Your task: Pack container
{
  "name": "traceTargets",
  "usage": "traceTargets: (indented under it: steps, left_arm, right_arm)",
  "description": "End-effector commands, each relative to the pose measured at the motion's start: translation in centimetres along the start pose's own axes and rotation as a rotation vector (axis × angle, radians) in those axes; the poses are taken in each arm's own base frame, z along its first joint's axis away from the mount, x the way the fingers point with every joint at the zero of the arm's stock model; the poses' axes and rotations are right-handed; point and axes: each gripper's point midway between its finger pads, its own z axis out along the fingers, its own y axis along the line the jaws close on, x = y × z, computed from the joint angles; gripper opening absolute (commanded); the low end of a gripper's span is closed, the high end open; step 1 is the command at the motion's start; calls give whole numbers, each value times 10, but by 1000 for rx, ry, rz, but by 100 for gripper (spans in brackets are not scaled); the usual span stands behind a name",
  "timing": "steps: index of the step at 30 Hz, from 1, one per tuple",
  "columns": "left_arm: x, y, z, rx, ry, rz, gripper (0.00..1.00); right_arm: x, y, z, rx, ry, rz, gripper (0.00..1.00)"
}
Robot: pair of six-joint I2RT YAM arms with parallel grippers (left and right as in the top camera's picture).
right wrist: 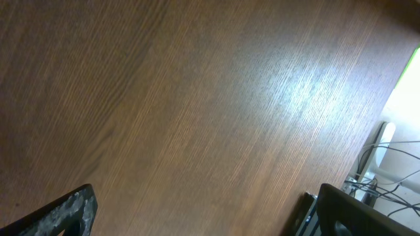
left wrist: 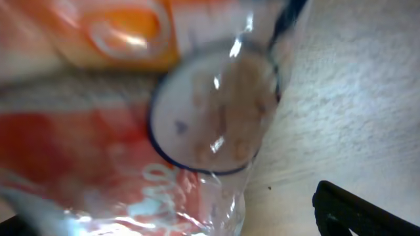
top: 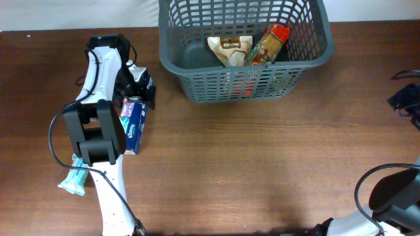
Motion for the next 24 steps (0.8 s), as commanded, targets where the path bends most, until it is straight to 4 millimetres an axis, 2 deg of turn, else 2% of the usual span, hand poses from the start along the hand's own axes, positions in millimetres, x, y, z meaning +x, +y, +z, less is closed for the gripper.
traceTargets:
  steps: [1, 8, 17, 24]
  left_arm:
    - [6, -2, 7, 29, 32, 11, 100]
    - [10, -4, -6, 26, 19, 8, 100]
    - [18, -9, -55, -1, -81, 11, 99]
    - [30, -14, -66, 5, -82, 5, 99]
  right_arm:
    - [0, -2, -2, -2, -6, 13, 99]
    - [0, -2, -2, -2, -6, 13, 99]
    - [0, -2, -2, -2, -6, 13, 99]
    - [0, -2, -2, -2, -6, 13, 99]
